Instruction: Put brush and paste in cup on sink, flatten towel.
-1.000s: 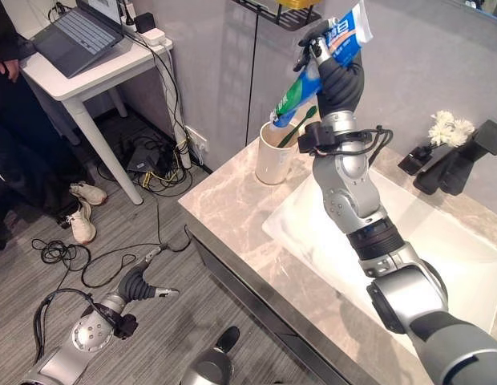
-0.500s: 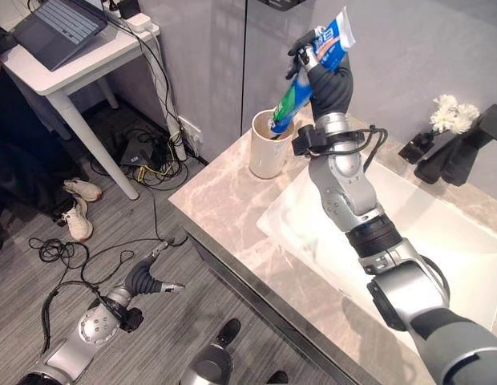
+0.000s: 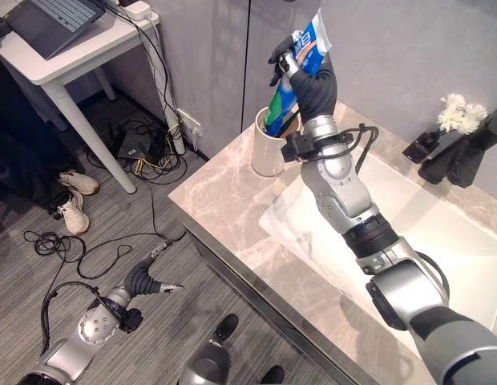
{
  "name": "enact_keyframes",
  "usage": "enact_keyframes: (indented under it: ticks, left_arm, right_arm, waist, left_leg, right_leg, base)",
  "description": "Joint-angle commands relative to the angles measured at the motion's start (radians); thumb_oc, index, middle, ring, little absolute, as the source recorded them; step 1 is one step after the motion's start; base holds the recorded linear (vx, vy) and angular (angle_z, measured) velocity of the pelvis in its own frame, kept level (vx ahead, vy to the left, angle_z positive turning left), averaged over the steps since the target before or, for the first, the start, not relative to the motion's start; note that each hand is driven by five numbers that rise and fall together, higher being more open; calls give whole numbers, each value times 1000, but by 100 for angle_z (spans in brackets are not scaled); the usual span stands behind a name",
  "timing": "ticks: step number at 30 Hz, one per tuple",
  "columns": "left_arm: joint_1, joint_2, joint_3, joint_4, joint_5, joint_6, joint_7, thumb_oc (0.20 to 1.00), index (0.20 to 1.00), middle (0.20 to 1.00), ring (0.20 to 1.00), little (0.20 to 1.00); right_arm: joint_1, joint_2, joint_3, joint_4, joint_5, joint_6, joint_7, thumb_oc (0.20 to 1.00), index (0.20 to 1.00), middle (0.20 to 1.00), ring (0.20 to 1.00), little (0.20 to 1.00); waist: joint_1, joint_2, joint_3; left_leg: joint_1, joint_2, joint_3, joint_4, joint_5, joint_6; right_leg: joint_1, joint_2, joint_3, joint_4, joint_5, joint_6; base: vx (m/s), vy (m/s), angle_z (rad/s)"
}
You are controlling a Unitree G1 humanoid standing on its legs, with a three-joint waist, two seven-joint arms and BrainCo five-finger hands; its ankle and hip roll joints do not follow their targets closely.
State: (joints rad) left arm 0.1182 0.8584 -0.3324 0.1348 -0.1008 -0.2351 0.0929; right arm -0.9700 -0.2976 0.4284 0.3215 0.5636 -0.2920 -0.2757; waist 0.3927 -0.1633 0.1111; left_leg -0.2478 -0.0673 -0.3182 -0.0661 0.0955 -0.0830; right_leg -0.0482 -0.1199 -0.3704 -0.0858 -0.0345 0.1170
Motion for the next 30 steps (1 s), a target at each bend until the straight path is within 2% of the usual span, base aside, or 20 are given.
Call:
enact_keyframes:
  ticks: [1,4,5,6,7,8,9,10,18,26,29,30]
  left_arm:
    - [26,10,9,-5,8,-31,17,1000,1000,1000,1000,1000]
    - [27,3,7,3,11,-32,19,1000,1000,1000,1000,1000]
    - [27,3,7,3,11,-32,19,1000,1000,1000,1000,1000]
    - [24,1,6,5,11,-32,19,1000,1000,1000,1000,1000]
    - [23,0,5,7,13,-32,21,1000,1000,1000,1000,1000]
    - [23,-2,5,9,14,-32,22,1000,1000,1000,1000,1000]
    - [23,-4,5,10,14,-32,24,1000,1000,1000,1000,1000]
    - [22,-6,4,11,15,-32,25,1000,1000,1000,1000,1000]
    - [19,-14,3,15,12,-36,33,1000,1000,1000,1000,1000]
    - [-4,-2,-1,-10,16,-42,42,1000,1000,1000,1000,1000]
    - [28,53,63,-137,-5,-64,22,1000,1000,1000,1000,1000]
    - [28,53,63,-137,-5,-64,22,1000,1000,1000,1000,1000]
  right_arm:
    - [-90,-45,16,-39,-41,-32,13,200,200,200,200,200]
    - [-87,-38,25,-28,-43,-29,16,203,203,203,203,203]
    - [-87,-38,25,-27,-43,-30,17,335,335,335,335,335]
    - [-86,-37,32,-28,-41,-25,26,420,420,420,420,420]
    - [-87,-38,35,-27,-42,-24,27,438,438,438,438,438]
    - [-88,-40,36,-27,-41,-25,27,539,539,539,539,539]
    - [-88,-39,38,-25,-39,-24,28,740,740,740,740,740]
    - [-90,-37,40,-25,-36,-25,29,1000,1000,1000,1000,1000]
    - [-92,-31,43,-34,-38,-27,27,1000,1000,1000,1000,1000]
    - [-85,-49,-3,-155,-100,-47,-22,1000,1000,1000,1000,1000]
    - [-12,-264,-116,-359,-173,-72,-41,1000,1000,1000,1000,1000]
    - [-12,-264,-116,-359,-173,-72,-41,1000,1000,1000,1000,1000]
  waist:
    - [-17,-16,-54]
    - [-21,-16,-53]
    - [-21,-16,-53]
    - [-22,-16,-53]
    - [-24,-16,-53]
    - [-24,-16,-53]
    - [-25,-16,-53]
    - [-26,-16,-52]
    - [-27,-17,-53]
    - [-31,-18,-60]
    - [-62,-23,-69]
    - [-62,-23,-69]
  left_leg:
    - [-28,-24,29,-21,35,37]
    - [-27,-22,32,-21,34,37]
    - [-27,-22,32,-21,34,37]
    - [-26,-22,33,-21,33,36]
    - [-27,-22,34,-21,33,36]
    - [-27,-21,34,-21,33,36]
    - [-26,-19,35,-21,33,36]
    - [-27,-19,36,-21,33,36]
    - [-25,-18,37,-21,32,36]
    - [-15,-11,43,-21,27,35]
    - [4,-2,54,-21,12,32]
    - [4,-2,54,-21,12,32]
  right_leg:
    - [20,-47,58,1,117,35]
    - [18,-47,60,1,117,35]
    - [18,-47,60,1,117,35]
    - [18,-47,62,1,117,35]
    - [17,-47,63,1,117,34]
    - [17,-47,63,1,117,34]
    - [17,-47,64,1,117,35]
    - [17,-46,65,1,117,35]
    - [17,-45,63,1,118,34]
    - [22,-42,67,2,120,35]
    - [36,-36,69,6,110,36]
    - [36,-36,69,6,110,36]
  base:
    - [0,0,0]
    - [0,0,0]
    - [0,0,0]
    - [0,0,0]
    - [0,0,0]
    - [0,0,0]
    - [0,0,0]
    - [0,0,0]
    - [0,0,0]
    - [0,0,0]
    - [7,-3,1]
    - [-19,14,6]
